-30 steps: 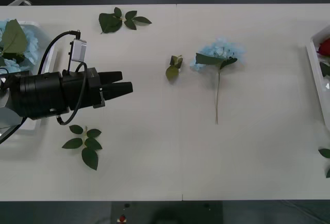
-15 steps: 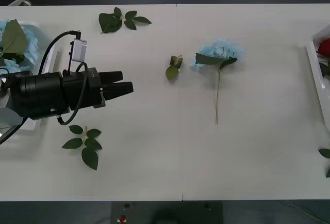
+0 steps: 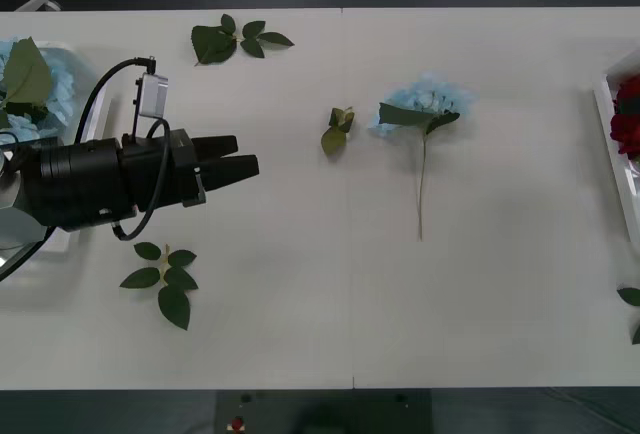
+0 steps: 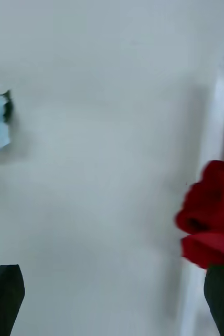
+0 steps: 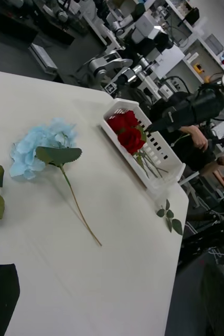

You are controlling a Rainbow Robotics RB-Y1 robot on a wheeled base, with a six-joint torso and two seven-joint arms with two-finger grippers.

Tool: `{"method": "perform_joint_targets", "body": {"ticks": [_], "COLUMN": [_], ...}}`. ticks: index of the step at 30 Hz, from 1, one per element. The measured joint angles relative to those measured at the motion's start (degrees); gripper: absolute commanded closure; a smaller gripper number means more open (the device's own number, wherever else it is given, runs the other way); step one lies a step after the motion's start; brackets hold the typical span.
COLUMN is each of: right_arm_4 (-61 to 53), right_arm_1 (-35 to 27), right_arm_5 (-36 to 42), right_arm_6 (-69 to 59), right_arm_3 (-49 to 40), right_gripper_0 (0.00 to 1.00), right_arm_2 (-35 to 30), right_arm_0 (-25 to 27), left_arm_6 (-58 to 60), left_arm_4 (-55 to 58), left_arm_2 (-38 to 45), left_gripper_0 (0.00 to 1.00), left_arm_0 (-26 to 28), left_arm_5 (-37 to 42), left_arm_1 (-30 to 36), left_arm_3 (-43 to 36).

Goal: Put the red flowers into the right box and the blue flowers into the left box

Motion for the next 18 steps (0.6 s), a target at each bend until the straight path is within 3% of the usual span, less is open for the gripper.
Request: {"method": "perform_joint_targets", "body": {"ticks": [6, 14, 18], "right_arm_4": [7.22, 16.69, 20.87], "right_arm_1": [0.01, 1.26, 3.39], "right_arm_5": [1.58, 5.07, 5.7], "right_arm_6": [-28.13, -45.3, -52.06], "right_arm_3": [-18.7, -35.83, -40.01], "right_gripper_0": [0.0, 0.0, 0.0], "right_arm_2": [0.65, 0.83, 5.56], "right_arm_0": [0.0, -0.1, -2.38], "left_arm_6": [0.0, 0.0, 0.0], "left_arm_4": [0.0, 0.0, 0.0], "left_arm_2": [0.0, 0.0, 0.0], "left_gripper_0": [0.0, 0.0, 0.0], "left_arm_0": [0.0, 0.0, 0.0], "left_arm_5": [0.0, 0.0, -0.02], "left_arm_1": [0.0, -0.01, -0.02], "left_arm_3": [0.0, -0.01, -0.02]}}
